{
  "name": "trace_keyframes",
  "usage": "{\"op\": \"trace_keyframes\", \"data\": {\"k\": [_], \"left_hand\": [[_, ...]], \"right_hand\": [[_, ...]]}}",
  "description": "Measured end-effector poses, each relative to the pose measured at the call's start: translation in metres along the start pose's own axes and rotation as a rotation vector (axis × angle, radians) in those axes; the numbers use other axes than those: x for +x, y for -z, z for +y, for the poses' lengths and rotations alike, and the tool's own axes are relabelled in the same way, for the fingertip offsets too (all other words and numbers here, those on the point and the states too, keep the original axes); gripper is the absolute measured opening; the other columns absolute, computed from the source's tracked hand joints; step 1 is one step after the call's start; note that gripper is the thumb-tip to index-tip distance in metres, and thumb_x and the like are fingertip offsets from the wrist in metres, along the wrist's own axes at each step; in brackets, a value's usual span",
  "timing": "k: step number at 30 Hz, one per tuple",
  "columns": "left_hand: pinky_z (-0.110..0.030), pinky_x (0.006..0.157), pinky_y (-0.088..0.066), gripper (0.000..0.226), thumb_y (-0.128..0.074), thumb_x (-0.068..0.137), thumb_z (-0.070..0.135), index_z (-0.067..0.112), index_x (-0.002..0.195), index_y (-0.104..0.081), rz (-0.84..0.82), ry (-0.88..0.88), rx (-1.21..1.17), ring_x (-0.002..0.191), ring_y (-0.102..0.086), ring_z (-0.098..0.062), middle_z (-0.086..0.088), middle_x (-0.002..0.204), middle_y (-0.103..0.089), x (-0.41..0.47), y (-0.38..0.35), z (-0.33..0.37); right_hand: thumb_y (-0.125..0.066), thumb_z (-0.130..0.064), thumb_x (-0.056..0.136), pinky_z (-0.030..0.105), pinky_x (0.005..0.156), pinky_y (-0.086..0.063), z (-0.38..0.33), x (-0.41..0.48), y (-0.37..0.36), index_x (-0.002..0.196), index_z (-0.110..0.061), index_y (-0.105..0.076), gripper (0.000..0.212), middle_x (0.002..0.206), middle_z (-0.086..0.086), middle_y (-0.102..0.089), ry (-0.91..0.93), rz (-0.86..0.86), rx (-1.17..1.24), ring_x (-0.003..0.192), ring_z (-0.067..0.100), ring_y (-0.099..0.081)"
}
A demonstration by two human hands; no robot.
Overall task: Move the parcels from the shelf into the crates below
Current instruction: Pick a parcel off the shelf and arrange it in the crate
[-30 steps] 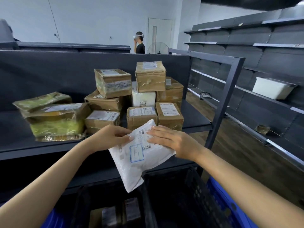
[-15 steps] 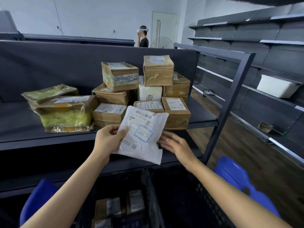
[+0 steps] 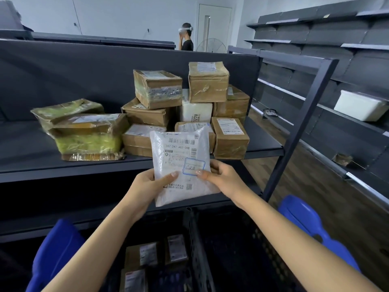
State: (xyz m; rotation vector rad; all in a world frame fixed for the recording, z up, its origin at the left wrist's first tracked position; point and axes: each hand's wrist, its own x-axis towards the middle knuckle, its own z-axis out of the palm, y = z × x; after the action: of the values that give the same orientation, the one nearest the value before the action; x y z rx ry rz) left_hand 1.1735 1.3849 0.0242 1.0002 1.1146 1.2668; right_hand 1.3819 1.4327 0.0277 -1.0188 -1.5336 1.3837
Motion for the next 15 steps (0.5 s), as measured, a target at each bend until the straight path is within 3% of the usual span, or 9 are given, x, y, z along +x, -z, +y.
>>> {"op": "trace_keyframes", "data": {"k": [4, 6, 10, 15], "left_hand": [[-0.026, 0.066, -0.058, 0.041, -0.078, 0.066, 0.027, 0.004, 0.1, -0.072, 0.092, -0.035, -0.037, 0.09, -0.073, -0.025, -0.01, 0.097, -0.075, 0.004, 0.003, -0.01], [-0.026, 0.067, -0.058, 0.044, -0.079, 0.064, 0.028, 0.003, 0.1, -0.071, 0.105, -0.042, -0.04, 0.09, -0.072, -0.026, -0.011, 0.097, -0.075, 0.005, 0.004, -0.014], [-0.027, 0.066, -0.058, 0.042, -0.079, 0.066, 0.028, 0.005, 0.1, -0.071, 0.118, -0.035, 0.005, 0.088, -0.073, -0.025, -0.01, 0.095, -0.076, 0.005, 0.007, -0.019], [-0.027, 0.069, -0.059, 0.033, -0.076, 0.077, 0.023, 0.005, 0.104, -0.07, 0.141, 0.025, 0.066, 0.087, -0.073, -0.022, -0.007, 0.096, -0.076, -0.002, 0.012, -0.038]], "right_hand": [[-0.074, -0.052, 0.066, 0.018, 0.082, -0.051, 0.0, -0.001, -0.001, 0.117, -0.025, -0.065, 0.058, 0.108, -0.009, -0.072, -0.03, 0.047, 0.007, 0.102, 0.004, -0.066], [-0.074, -0.054, 0.065, 0.017, 0.081, -0.048, 0.004, -0.002, -0.003, 0.116, -0.024, -0.066, 0.059, 0.11, -0.011, -0.071, -0.049, 0.05, -0.01, 0.103, 0.003, -0.064], [-0.077, -0.038, 0.078, 0.006, 0.067, -0.047, 0.016, -0.002, -0.009, 0.103, -0.028, -0.07, 0.028, 0.101, -0.015, -0.072, -0.059, 0.095, -0.074, 0.087, -0.006, -0.066], [-0.077, -0.029, 0.08, 0.017, 0.066, -0.055, 0.045, -0.002, -0.021, 0.085, -0.026, -0.072, 0.008, 0.084, -0.009, -0.075, -0.075, 0.178, -0.122, 0.077, 0.004, -0.071]]}}
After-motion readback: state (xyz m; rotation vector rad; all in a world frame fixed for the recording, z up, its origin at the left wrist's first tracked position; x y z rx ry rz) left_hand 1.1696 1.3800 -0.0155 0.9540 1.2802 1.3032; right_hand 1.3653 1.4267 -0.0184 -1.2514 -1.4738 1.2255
